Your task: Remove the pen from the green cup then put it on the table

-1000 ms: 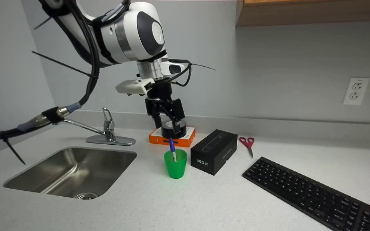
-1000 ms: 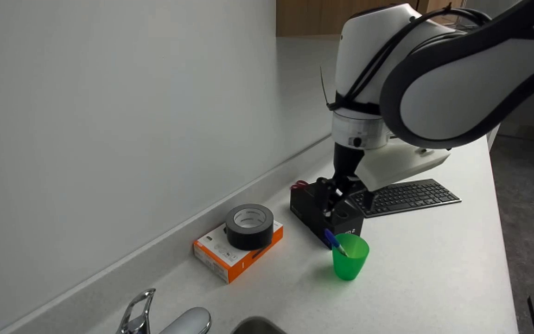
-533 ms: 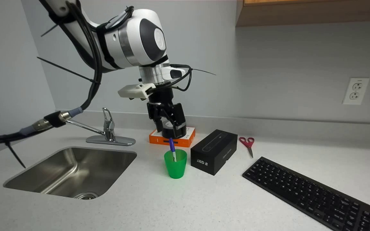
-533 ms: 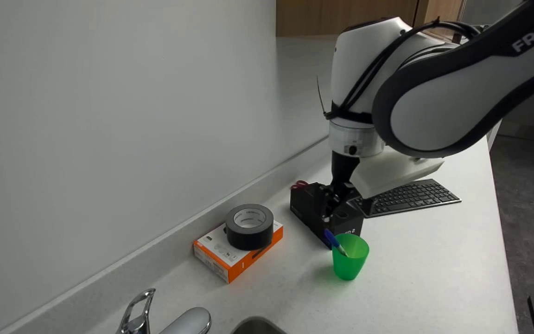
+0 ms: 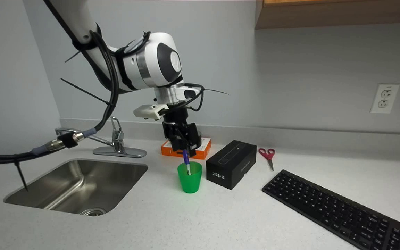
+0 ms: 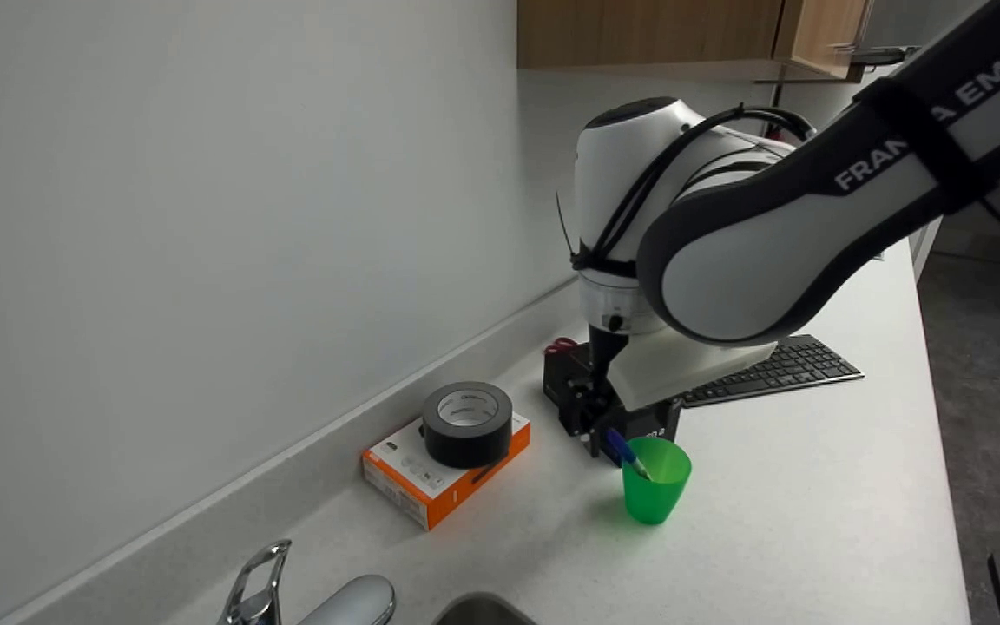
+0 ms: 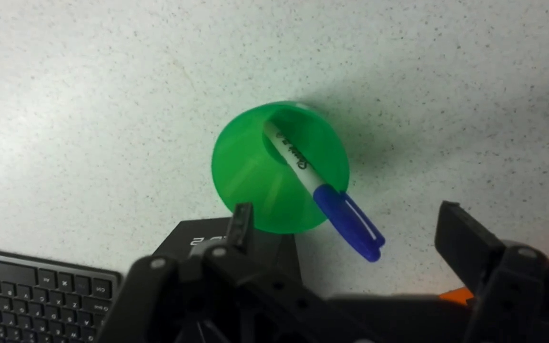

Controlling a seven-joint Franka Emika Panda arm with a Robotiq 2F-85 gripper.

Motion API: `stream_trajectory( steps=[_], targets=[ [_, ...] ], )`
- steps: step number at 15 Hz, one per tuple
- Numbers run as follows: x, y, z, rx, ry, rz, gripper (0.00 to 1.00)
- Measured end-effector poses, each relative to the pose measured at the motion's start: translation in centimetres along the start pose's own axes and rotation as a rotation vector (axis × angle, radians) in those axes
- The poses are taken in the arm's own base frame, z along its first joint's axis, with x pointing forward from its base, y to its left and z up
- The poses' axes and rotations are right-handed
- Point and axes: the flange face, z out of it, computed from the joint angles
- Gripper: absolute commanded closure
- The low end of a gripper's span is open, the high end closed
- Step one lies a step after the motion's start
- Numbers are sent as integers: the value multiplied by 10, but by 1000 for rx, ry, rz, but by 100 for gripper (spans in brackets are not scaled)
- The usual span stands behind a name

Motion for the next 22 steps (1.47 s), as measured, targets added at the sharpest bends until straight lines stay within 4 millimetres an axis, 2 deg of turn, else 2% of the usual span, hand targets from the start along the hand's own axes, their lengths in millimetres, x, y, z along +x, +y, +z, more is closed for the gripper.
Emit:
stream_trajectory(
  steps=[2,3,4,8,13,14,22],
  targets=[
    [4,-6,4,-7,6,11,2],
    [6,-8,7,-13,9,16,27],
    [8,-10,9,-19,13,19,27],
    [13,-13,14,-37,27,40,59],
    [17,-8,9,-40,34,61,97],
    [17,-7,6,-40,35,63,100],
    [18,-1,-14,-39,37,74,97]
  ],
)
